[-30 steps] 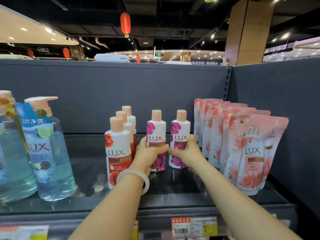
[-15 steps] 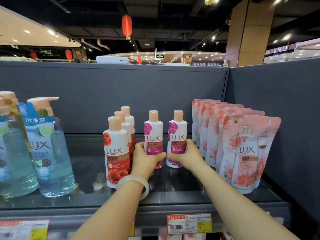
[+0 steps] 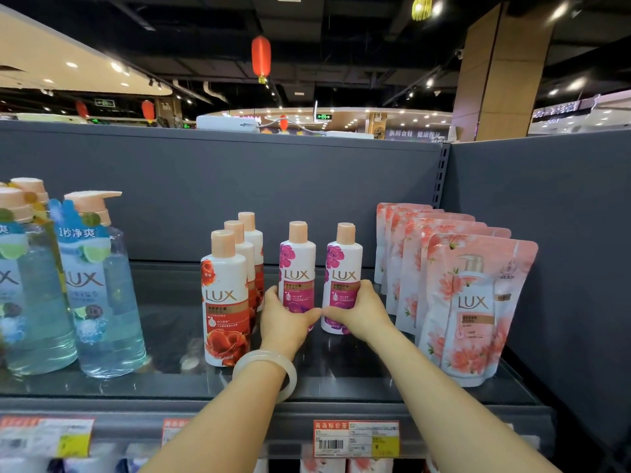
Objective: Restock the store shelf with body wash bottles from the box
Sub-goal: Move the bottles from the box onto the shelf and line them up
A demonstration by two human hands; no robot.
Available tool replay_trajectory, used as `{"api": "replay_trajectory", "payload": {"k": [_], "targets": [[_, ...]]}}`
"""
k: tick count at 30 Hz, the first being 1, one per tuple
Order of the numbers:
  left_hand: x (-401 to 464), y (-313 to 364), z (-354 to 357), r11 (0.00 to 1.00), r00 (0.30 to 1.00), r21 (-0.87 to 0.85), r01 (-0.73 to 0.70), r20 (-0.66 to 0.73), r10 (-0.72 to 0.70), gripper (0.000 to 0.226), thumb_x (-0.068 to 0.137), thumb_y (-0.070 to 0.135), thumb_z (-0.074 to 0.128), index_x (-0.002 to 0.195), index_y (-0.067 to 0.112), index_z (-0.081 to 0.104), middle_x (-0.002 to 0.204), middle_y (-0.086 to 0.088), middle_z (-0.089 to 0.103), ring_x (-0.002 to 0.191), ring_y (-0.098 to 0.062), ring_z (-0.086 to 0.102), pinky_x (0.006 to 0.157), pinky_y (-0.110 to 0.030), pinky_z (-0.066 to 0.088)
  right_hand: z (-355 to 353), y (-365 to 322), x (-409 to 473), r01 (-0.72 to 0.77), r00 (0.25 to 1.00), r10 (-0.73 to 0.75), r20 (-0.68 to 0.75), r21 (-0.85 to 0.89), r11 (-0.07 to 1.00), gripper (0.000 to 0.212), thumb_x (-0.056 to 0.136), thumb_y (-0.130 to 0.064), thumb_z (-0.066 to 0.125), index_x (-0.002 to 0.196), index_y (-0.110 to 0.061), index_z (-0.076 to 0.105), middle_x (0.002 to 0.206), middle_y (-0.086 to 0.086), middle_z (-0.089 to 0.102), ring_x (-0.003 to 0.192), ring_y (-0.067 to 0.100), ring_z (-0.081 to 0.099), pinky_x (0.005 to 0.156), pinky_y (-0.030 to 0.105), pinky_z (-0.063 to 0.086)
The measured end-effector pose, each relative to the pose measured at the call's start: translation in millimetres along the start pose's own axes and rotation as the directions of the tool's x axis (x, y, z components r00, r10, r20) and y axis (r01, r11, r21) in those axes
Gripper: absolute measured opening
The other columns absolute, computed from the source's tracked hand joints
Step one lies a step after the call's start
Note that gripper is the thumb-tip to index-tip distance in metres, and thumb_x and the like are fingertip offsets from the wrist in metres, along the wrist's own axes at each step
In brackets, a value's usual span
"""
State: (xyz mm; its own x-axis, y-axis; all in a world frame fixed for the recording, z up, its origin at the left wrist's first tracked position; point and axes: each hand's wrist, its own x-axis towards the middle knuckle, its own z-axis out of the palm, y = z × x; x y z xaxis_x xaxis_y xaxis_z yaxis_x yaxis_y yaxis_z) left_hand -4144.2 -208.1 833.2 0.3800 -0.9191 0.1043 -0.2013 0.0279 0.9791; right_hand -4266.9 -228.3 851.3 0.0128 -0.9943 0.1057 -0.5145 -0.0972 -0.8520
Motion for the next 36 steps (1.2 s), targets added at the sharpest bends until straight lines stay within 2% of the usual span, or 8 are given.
{"api": "replay_trajectory", "payload": {"k": [3,6,11,14,19,23,28,36], "targets": [[-7.8,3.5,0.6,0.996,0.998,0.071,0.052,-0.049,-0.049,0.092,0.066,0.018,0.083,0.14,0.016,0.027,0.137,-0.009,0.046,0.126,-0.029,0.048,0.102,-0.05,0.044,0.1,3.6,-0.6,-0.021,0.999,0.022,-0.035,0.031,0.999,0.077,0.07,-0.017,0.081,0.131,-0.011,0.034,0.127,0.009,0.053,0.116,0.026,0.055,0.098,0.043,0.048],[-23.9,10.2,-4.2,0.985,0.998,0.167,0.043,-0.061,-0.033,0.083,0.066,0.02,0.081,0.134,0.013,0.033,0.135,-0.009,0.045,0.125,-0.028,0.046,0.103,-0.047,0.043,-0.7,6.2,-8.8,-0.015,0.996,0.019,-0.088,0.044,0.999,0.083,0.066,-0.021,0.082,0.131,-0.013,0.033,0.126,0.01,0.053,0.11,0.026,0.057,0.095,0.046,0.05],[-70.3,19.7,-21.2,0.92,0.956,0.26,-0.295,0.095,0.279,0.057,0.081,0.02,0.069,0.131,0.02,0.043,0.126,0.007,0.042,0.108,-0.002,0.043,0.09,-0.009,0.032,-6.6,-8.5,-47.0,0.219,0.947,-0.211,-0.243,0.002,0.976,0.06,0.079,-0.02,0.071,0.13,-0.017,0.04,0.126,0.003,0.046,0.117,0.018,0.047,0.103,0.038,0.042],[-93.2,15.5,-39.8,0.895,0.923,0.228,-0.384,0.064,0.38,0.042,0.08,0.016,0.069,0.118,0.022,0.054,0.119,0.009,0.048,0.092,0.007,0.047,0.077,0.002,0.034,4.6,-27.2,-75.1,0.319,0.929,-0.311,-0.199,0.012,0.948,0.05,0.083,-0.021,0.069,0.126,-0.019,0.044,0.118,-0.005,0.041,0.111,0.011,0.045,0.096,0.028,0.039],[-117.8,-9.8,-94.1,0.888,0.895,0.23,-0.399,-0.115,0.432,0.037,0.075,0.007,0.071,0.107,0.022,0.058,0.106,0.009,0.055,0.095,-0.001,0.052,0.08,0.001,0.036,47.2,-53.5,-126.8,0.472,0.878,-0.473,-0.078,-0.021,0.881,0.031,0.083,-0.015,0.068,0.107,-0.025,0.05,0.105,-0.006,0.046,0.1,0.01,0.049,0.088,0.022,0.039],[-137.0,-44.9,-179.1,0.884,0.922,0.397,-0.247,-0.183,0.34,0.05,0.074,0.011,0.073,0.12,0.014,0.054,0.115,0.003,0.052,0.106,-0.008,0.047,0.081,-0.007,0.029,111.7,-76.6,-165.3,0.582,0.811,-0.563,0.158,-0.128,0.803,0.031,0.083,-0.014,0.065,0.113,-0.013,0.056,0.108,0.002,0.049,0.106,0.017,0.05,0.092,0.026,0.038],[-194.8,-117.7,-324.7,0.77,0.953,0.628,0.114,-0.289,0.095,0.057,0.073,0.02,0.072,0.126,0.015,0.052,0.126,-0.007,0.053,0.12,-0.025,0.047,0.098,-0.029,0.036,240.0,-103.3,-244.7,0.645,0.698,-0.411,0.586,-0.266,0.716,0.043,0.089,-0.025,0.058,0.128,-0.012,0.047,0.129,0.011,0.042,0.125,0.03,0.038,0.101,0.033,0.032],[-328.1,-195.5,-529.9,0.608,0.862,0.639,0.471,-0.479,-0.164,0.038,0.079,0.023,0.067,0.113,0.007,0.058,0.11,-0.014,0.06,0.107,-0.032,0.054,0.087,-0.035,0.043,440.5,-139.4,-422.5,0.737,0.442,-0.252,0.861,-0.189,0.649,0.052,0.087,-0.033,0.062,0.127,-0.007,0.042,0.129,0.019,0.044,0.121,0.038,0.043,0.095,0.041,0.04]]}}
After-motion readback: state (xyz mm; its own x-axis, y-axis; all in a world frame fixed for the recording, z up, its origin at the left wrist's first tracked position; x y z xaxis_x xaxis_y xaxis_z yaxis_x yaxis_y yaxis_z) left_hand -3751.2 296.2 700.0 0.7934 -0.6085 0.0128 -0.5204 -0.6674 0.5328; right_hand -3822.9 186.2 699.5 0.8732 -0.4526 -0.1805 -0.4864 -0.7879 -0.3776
